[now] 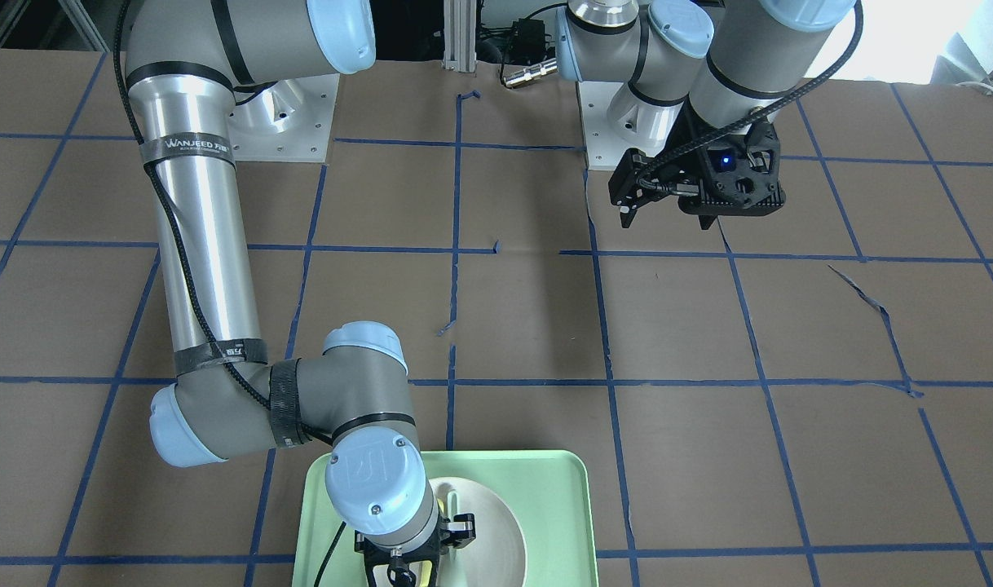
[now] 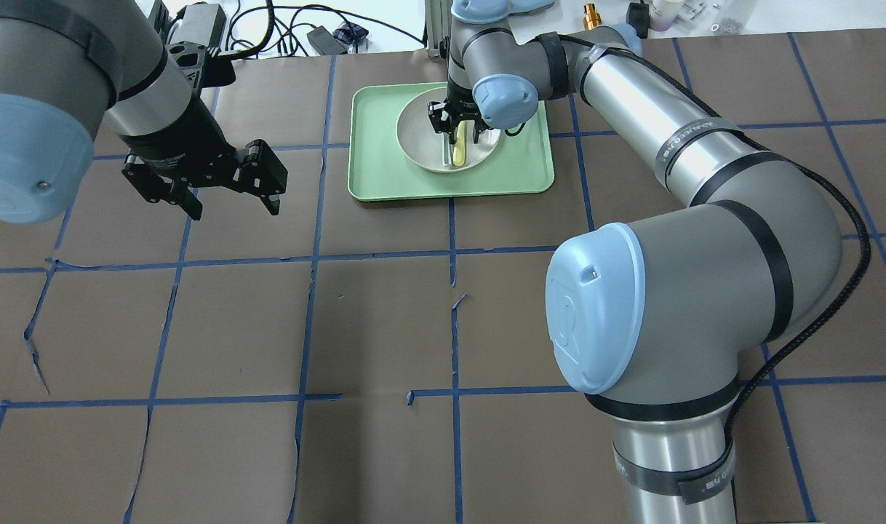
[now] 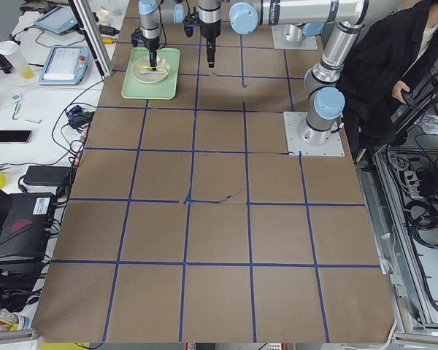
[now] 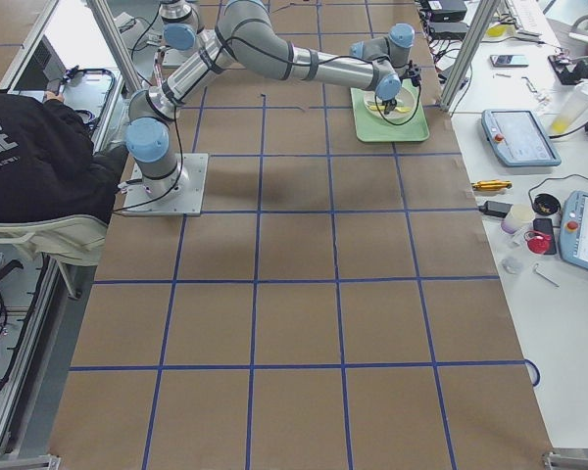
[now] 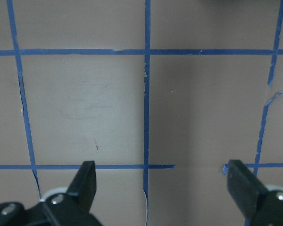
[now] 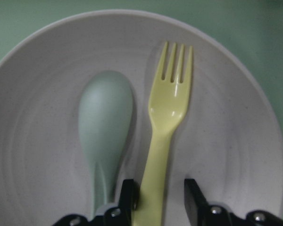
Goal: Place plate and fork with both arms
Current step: 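Lift the yellow fork out and lower it onto the tray beside the plate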
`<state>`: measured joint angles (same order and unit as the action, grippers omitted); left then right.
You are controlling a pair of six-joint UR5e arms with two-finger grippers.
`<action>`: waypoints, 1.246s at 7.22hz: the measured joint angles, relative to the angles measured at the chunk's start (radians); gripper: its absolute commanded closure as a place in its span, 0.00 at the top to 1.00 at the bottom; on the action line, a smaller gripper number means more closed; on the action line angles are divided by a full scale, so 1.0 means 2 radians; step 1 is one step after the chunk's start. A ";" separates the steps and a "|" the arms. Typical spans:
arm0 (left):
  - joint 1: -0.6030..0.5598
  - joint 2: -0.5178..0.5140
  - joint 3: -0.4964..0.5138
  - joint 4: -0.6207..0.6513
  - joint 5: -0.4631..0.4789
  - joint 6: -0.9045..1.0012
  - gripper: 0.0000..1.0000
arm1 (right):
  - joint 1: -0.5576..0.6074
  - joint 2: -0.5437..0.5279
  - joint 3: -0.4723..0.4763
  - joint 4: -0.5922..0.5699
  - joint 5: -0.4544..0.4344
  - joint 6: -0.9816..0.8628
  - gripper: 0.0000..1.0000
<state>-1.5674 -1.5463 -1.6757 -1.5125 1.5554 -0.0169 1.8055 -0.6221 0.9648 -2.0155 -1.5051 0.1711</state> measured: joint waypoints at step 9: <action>0.002 -0.001 0.004 0.001 0.000 0.000 1.00 | -0.032 -0.058 0.049 0.003 0.000 -0.057 0.05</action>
<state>-1.5633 -1.5479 -1.6683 -1.5110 1.5554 -0.0169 1.7423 -0.7388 1.0619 -2.0090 -1.5045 0.0572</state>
